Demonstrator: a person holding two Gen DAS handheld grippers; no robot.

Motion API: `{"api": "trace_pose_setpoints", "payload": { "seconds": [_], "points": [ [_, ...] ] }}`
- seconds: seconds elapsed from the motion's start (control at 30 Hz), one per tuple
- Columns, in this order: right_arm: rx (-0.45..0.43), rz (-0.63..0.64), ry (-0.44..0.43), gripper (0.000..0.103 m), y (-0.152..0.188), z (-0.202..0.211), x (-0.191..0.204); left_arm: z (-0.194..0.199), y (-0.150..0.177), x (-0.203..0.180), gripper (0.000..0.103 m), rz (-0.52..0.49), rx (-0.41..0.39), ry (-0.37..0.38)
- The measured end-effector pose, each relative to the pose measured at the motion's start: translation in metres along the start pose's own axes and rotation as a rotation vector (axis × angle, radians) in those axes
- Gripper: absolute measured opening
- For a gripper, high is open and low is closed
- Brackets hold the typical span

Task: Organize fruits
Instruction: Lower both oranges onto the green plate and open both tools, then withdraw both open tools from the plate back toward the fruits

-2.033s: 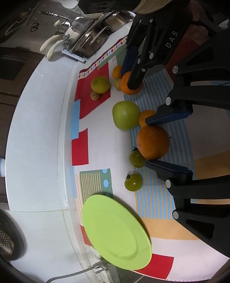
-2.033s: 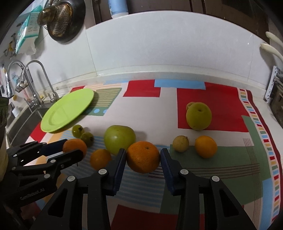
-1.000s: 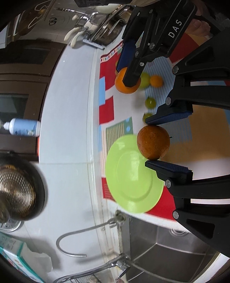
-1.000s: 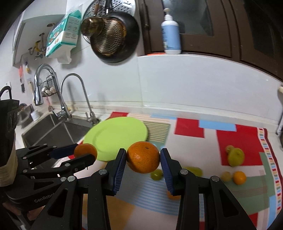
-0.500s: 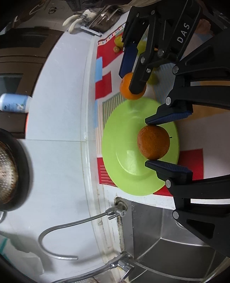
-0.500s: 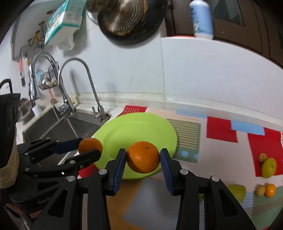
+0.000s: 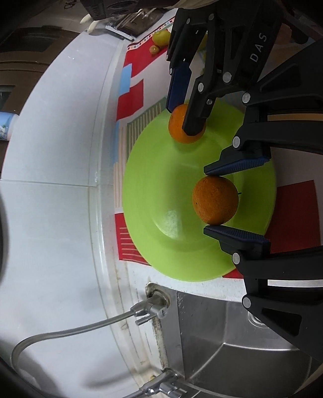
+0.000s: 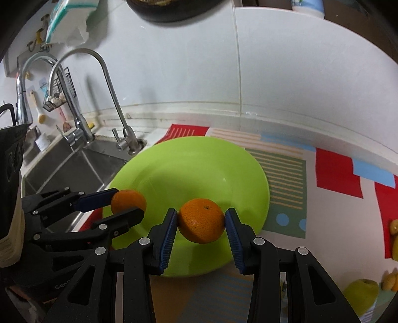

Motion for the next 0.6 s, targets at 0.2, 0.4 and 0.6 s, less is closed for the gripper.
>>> {"api": "trace_pose_setpoints", "payload": {
  "seconds": [0.2, 0.4, 0.6],
  "points": [
    [0.018, -0.018, -0.015, 0.041, 0.001, -0.009, -0.004, -0.004, -0.003, -0.001, 0.042, 0.004, 0.004, 0.004],
    [-0.038, -0.049, -0.006, 0.05, -0.001, 0.015, -0.008, 0.022, -0.005, -0.008, 0.05, -0.014, -0.058, -0.025],
    [-0.082, -0.067, 0.043, 0.054, 0.006, 0.053, -0.011, 0.061, 0.0, -0.017, 0.063, -0.002, -0.126, -0.051]
  ]
}}
Point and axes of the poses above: each gripper's, at about its wrist camera, not at the fingertips, and z roughly against the way its jaws point, x to its left, y to its underside, the point moved 2 cm from there along -z, roughly the way its jaws point, and after that the axes turned 5 degrees about z, right-handed, at the moved point
